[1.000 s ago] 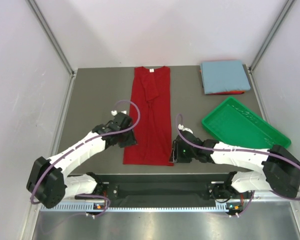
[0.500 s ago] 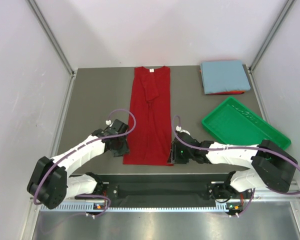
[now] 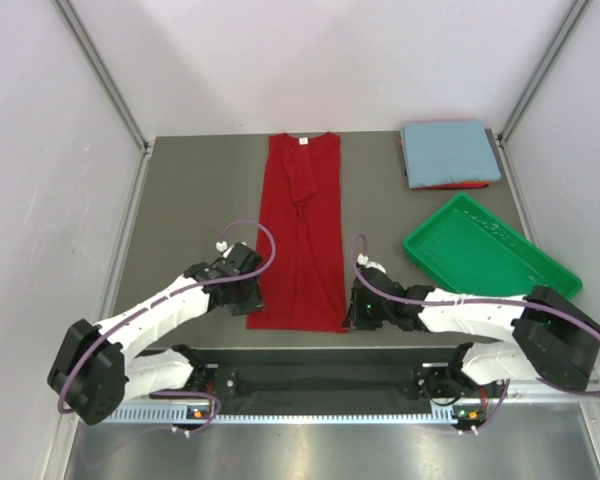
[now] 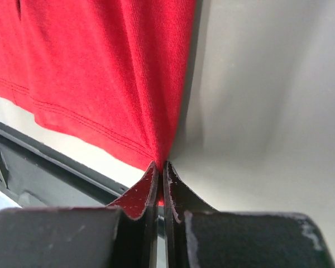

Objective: Fold and stack the t-shirts
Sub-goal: Fold the tshirt

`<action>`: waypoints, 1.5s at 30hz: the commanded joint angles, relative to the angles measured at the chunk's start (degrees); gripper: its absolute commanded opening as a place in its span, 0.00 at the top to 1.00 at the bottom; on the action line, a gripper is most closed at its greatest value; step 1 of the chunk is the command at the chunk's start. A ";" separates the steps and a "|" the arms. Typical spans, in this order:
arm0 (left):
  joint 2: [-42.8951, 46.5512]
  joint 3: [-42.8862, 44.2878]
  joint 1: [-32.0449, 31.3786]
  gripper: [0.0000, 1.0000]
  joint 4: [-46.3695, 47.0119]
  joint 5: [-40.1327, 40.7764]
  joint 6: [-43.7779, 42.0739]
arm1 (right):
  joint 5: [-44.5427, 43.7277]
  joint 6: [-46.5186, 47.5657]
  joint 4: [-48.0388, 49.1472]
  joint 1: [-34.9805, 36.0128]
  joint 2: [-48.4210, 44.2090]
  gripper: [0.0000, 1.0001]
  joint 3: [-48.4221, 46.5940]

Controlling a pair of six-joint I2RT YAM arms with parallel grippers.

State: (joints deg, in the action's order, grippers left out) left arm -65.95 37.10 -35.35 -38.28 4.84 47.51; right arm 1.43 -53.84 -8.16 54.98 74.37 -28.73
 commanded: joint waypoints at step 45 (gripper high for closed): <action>4.69 -5.81 -4.20 0.93 0.41 -5.37 7.42 | -2.49 0.23 -6.69 0.56 -8.89 1.00 1.48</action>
State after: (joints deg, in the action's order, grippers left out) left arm -62.02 29.04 -39.42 -36.91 -1.85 55.24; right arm -1.45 -54.08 -14.39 54.98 65.63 -25.50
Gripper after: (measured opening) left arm 0.052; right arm 0.013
